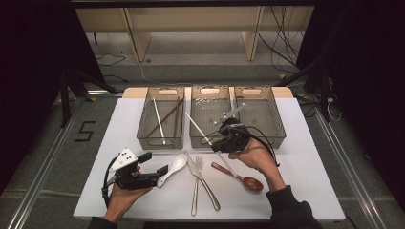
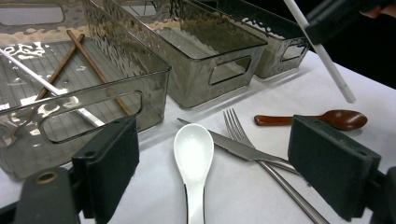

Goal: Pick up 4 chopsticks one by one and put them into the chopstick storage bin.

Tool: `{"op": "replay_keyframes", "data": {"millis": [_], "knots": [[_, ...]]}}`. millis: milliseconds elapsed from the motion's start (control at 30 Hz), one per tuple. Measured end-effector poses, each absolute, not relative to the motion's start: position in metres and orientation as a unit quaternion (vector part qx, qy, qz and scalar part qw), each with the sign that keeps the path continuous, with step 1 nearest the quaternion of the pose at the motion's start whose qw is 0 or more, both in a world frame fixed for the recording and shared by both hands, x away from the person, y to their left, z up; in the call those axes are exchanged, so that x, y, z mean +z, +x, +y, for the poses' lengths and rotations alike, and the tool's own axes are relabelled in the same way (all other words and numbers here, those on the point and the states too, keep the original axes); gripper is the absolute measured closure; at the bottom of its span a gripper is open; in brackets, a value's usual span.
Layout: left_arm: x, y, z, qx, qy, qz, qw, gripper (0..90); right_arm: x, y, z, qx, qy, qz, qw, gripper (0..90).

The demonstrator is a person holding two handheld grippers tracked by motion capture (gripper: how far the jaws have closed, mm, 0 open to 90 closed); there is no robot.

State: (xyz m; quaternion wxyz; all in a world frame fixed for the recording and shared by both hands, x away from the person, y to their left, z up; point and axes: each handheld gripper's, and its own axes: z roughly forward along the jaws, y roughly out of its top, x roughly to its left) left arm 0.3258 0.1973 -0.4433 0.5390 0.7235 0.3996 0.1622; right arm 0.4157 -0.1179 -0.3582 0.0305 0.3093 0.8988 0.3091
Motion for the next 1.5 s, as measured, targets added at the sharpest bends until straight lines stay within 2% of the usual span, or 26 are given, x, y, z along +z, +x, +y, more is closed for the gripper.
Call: {"op": "replay_keyframes", "data": {"millis": [533, 700, 1500], "knots": [[-0.443, 0.326, 0.198, 0.162, 0.723, 0.399, 0.54, 16.3, -0.348, 0.456, -0.08, 0.35, 0.325, 0.878, 0.015, 85.7], [-0.443, 0.326, 0.198, 0.161, 0.722, 0.4, 0.541, 16.2, -0.347, 0.466, -0.072, 0.359, 0.331, 0.872, 0.023, 85.7], [-0.443, 0.326, 0.198, 0.159, 0.723, 0.399, 0.541, 16.2, -0.334, 0.495, -0.04, 0.397, 0.36, 0.844, 0.033, 85.6]]}}
